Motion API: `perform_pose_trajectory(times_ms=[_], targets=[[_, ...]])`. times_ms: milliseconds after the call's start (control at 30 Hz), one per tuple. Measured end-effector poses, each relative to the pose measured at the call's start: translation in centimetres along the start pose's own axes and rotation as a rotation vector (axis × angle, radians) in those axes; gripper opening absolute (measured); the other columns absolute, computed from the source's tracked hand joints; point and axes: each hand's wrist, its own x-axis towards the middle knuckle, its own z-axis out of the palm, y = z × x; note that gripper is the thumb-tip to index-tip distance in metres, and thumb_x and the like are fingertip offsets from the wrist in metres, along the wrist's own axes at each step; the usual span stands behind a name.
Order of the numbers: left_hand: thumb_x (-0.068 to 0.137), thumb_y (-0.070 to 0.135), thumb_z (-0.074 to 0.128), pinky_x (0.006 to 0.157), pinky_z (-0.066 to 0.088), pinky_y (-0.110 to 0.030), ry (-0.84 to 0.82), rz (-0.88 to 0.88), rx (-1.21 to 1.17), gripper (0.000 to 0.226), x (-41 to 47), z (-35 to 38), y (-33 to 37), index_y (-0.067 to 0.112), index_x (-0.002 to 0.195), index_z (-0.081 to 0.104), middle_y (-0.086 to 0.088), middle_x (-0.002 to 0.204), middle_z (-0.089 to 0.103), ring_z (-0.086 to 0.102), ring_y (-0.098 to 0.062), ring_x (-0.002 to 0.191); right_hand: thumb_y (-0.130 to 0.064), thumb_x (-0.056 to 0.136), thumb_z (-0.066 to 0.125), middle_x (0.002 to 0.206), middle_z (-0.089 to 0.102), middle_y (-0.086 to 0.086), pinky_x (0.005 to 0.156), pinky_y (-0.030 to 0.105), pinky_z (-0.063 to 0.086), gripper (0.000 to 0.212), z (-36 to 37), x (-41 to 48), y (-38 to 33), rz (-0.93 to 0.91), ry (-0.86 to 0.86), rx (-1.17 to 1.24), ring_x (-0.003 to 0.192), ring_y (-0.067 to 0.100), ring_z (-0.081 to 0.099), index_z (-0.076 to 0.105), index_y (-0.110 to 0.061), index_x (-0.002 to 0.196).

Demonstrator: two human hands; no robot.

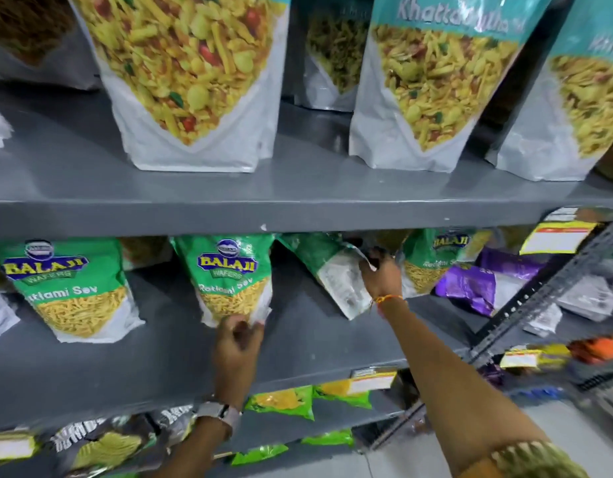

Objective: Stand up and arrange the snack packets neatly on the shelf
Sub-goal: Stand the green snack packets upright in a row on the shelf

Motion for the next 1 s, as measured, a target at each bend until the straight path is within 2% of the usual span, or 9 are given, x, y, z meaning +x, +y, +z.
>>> perform_pose_trajectory(times_ms=[167, 300, 400, 500, 567, 633, 733, 867, 1000], targets=[[0.061, 0.066, 0.057, 0.073, 0.044, -0.041, -0.177, -0.316, -0.077, 0.054, 0.5, 10.7, 3.6, 0.013, 0.073, 0.054, -0.014, 0.079, 0.057, 0.053, -0.022, 0.073, -0.020, 0.094, 0.044, 0.116, 0.058, 0.038, 0.096, 0.046, 0.040, 0.038, -1.7, 3.5, 1.2, -0.014, -0.222, -0.168, 0.109, 0.048, 0.054, 0.057, 0.013, 0.108], [0.078, 0.038, 0.064, 0.107, 0.038, -0.039, -0.180, -0.600, -0.160, 0.065, 2.4, 16.4, 3.6, -0.013, 0.117, 0.054, -0.031, 0.109, 0.064, 0.045, -0.042, 0.125, -0.023, 0.097, 0.034, 0.131, 0.051, 0.030, 0.105, 0.042, 0.034, 0.041, -0.7, 6.5, 3.3, 0.014, -0.398, -0.152, 0.121, 0.042, 0.048, 0.052, 0.006, 0.120], [0.073, 0.054, 0.066, 0.093, 0.046, -0.042, -0.241, -0.633, -0.202, 0.069, 2.2, 18.7, 3.3, 0.000, 0.114, 0.057, -0.025, 0.110, 0.064, 0.058, -0.037, 0.107, -0.013, 0.098, 0.031, 0.134, 0.048, 0.026, 0.104, 0.038, 0.032, 0.038, -0.7, 7.5, 4.3, 0.029, -0.551, -0.176, 0.121, 0.035, 0.047, 0.043, 0.008, 0.127], [0.075, 0.045, 0.070, 0.080, 0.053, -0.033, -0.298, -0.586, -0.133, 0.043, 2.1, 19.4, 3.1, 0.009, 0.097, 0.067, -0.007, 0.094, 0.070, 0.065, -0.019, 0.082, -0.021, 0.096, 0.039, 0.088, 0.061, 0.016, 0.078, 0.029, 0.041, 0.029, -0.3, 8.1, 5.1, 0.024, -0.656, -0.132, 0.091, 0.027, 0.055, 0.054, -0.002, 0.111], [0.074, 0.035, 0.074, 0.076, 0.058, -0.032, -0.335, -0.610, -0.199, 0.032, 2.3, 19.3, 2.2, 0.009, 0.092, 0.069, -0.004, 0.084, 0.075, 0.071, -0.018, 0.079, -0.027, 0.091, 0.050, 0.092, 0.063, 0.009, 0.074, 0.023, 0.043, 0.032, 0.3, 8.5, 6.3, 0.066, -0.701, -0.016, 0.087, 0.025, 0.059, 0.058, -0.006, 0.114], [0.077, 0.028, 0.072, 0.055, 0.057, -0.023, -0.400, -0.621, -0.235, 0.023, 1.9, 18.5, 2.1, 0.011, 0.092, 0.069, 0.003, 0.068, 0.075, 0.071, -0.010, 0.062, -0.041, 0.078, 0.065, 0.111, 0.067, 0.011, 0.090, 0.033, 0.052, 0.046, 0.8, 9.0, 8.3, 0.140, -0.713, 0.089, 0.100, 0.027, 0.064, 0.062, -0.008, 0.111], [0.077, 0.019, 0.073, 0.053, 0.053, -0.020, -0.441, -0.581, -0.208, 0.022, 1.5, 17.4, 2.0, 0.015, 0.098, 0.067, 0.004, 0.077, 0.075, 0.070, -0.008, 0.066, -0.062, 0.045, 0.076, 0.088, 0.076, -0.005, 0.082, 0.040, 0.057, 0.072, 2.0, 9.8, 11.6, 0.218, -0.733, 0.236, 0.078, 0.018, 0.066, 0.071, -0.007, 0.090], [0.052, 0.009, 0.082, 0.082, 0.055, -0.038, -0.378, -0.411, -0.214, 0.060, 3.0, 16.0, 1.9, 0.013, 0.107, 0.058, -0.008, 0.111, 0.069, 0.066, -0.023, 0.100, -0.017, 0.069, 0.077, 0.081, 0.070, 0.005, 0.068, 0.028, 0.055, 0.018, 0.4, 8.5, 10.6, 0.166, -0.716, 0.439, 0.076, 0.021, 0.064, 0.066, -0.011, 0.081], [0.050, 0.003, 0.083, 0.077, 0.053, -0.016, -0.409, -0.259, -0.086, 0.074, 5.0, 15.4, 2.6, 0.012, 0.116, 0.052, -0.003, 0.111, 0.066, 0.063, -0.012, 0.096, 0.014, 0.070, 0.067, 0.082, 0.070, 0.002, 0.068, 0.026, 0.057, 0.033, 0.1, 8.6, 10.6, 0.061, -0.636, 0.566, 0.072, 0.011, 0.066, 0.057, -0.015, 0.082]])
